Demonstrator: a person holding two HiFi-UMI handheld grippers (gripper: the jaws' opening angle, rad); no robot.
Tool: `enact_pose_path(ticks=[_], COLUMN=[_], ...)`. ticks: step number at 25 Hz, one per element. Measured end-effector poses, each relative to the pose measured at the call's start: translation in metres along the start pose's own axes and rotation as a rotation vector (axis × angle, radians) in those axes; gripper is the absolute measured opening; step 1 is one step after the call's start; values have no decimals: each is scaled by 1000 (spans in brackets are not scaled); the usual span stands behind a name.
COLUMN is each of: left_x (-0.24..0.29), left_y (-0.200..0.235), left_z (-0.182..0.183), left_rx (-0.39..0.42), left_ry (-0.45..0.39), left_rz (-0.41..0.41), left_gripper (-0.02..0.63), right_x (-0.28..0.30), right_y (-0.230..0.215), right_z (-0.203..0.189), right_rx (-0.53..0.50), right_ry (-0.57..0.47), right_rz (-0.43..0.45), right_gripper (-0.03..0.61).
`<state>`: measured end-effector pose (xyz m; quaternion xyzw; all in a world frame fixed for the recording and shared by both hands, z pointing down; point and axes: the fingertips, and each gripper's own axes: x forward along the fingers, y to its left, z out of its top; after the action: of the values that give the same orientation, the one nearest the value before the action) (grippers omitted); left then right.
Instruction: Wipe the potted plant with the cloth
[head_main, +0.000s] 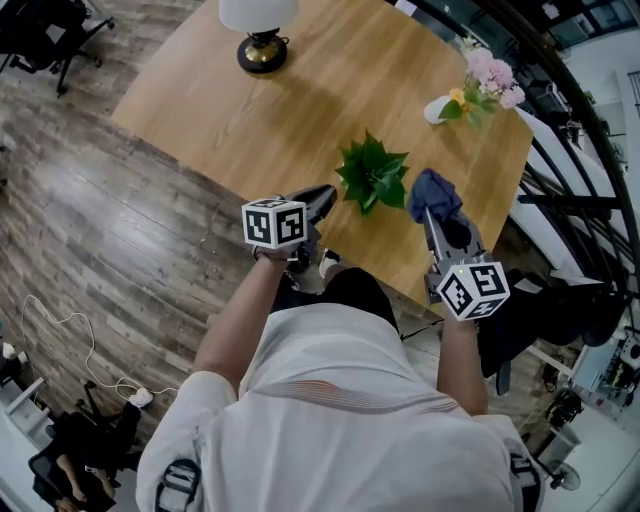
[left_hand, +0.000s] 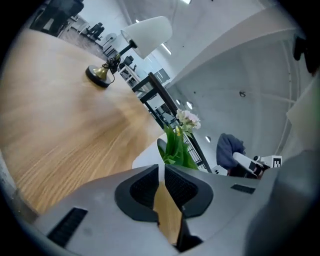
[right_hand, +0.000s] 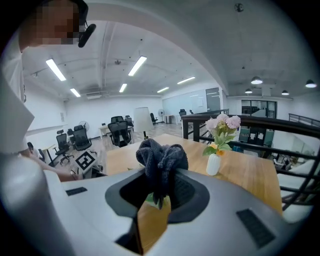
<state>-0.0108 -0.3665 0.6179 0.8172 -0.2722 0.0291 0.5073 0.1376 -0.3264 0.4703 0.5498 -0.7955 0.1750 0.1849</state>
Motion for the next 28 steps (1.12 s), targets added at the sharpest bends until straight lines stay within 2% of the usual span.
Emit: enact_pose_path(ticks=[3,6,7,15,19,21,24,26,28], left_x=[16,26,28,31,39,43,46,46,46], left_y=[9,8,7,2,1,2,3,4,6], left_z=[5,9,10,20,14,9,9,8,8], left_rx=[-41,-101,-119,-193,-206,-219,-249,-267,-268], left_ry=[-8,-1,0,-25,-3,10,-1,-15,-22], left_rz=[-16,-59,-69,-118,-123,-126,-141,-144,-135], left_gripper=[20,83,85,89,92,94,95,95,102], right_x=[13,27,31,54,61,67,83,96,113], right_y=[-13,-16,-17,-24,-19,-6,33,62,83], right_z=[8,19,21,17,17,20,25,21,5], right_rx=[-107,-135,-140,-88,-86,-106,-145,-189,-263], right_ry=[33,32,32,53,63,76,121,181,282], right_rz=[-31,6,17,80,125,204,410,546,625], right_gripper=[138,138,138,138,138,138,138,138,138])
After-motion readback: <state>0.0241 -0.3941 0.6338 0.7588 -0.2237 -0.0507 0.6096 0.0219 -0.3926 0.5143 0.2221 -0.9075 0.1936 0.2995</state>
